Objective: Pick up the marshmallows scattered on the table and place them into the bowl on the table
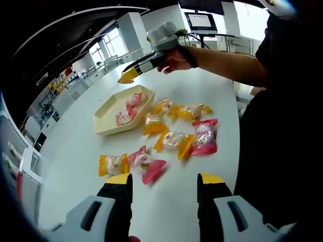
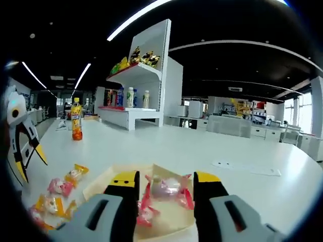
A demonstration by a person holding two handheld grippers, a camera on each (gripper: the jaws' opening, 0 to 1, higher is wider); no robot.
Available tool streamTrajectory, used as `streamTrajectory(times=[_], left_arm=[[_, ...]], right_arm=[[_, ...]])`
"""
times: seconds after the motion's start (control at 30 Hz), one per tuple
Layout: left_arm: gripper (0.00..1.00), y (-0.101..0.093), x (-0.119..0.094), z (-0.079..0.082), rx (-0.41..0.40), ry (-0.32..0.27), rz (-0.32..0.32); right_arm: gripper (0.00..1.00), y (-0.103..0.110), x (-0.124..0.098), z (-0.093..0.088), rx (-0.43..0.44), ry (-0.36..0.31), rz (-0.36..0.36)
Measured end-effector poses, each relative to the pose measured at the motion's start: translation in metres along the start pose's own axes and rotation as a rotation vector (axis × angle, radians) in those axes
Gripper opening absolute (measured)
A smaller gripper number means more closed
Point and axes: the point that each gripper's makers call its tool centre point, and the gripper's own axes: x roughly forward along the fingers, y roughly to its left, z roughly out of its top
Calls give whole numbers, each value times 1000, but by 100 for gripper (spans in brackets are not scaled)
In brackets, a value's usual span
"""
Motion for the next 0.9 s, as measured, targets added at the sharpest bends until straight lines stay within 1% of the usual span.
streamTrajectory(times=[0.07, 0.1, 0.13, 0.2, 0.27, 0.37, 0.53, 0.67, 0.83, 0.9], left_arm=[[50, 0, 0, 0, 0, 0, -2], [50, 0, 0, 0, 1, 0, -2], [50, 0, 0, 0, 2, 1, -3], [50, 0, 1, 1, 4, -1, -3], [50, 0, 1, 2, 4, -4, -2], [50, 0, 1, 3, 8, -5, -5], [50, 1, 1, 3, 7, -3, -3], [50, 1, 1, 3, 8, -5, -3], [50, 1, 1, 4, 9, -4, -5], [50, 1, 2, 4, 8, -4, -4]], right_arm=[[76, 6, 2, 1, 9, -3, 29], [82, 7, 2, 1, 8, -3, 35], [83, 9, 3, 0, 4, 3, 40], [81, 8, 2, -2, -13, 17, 32], [82, 8, 2, -2, -11, 20, 31], [82, 5, 2, -9, -7, 63, 23], [81, 6, 1, -11, -10, 74, 31], [77, 9, 0, -12, 5, 79, 45], [76, 14, -2, -14, -5, 89, 56], [73, 15, -3, -15, -11, 98, 60]])
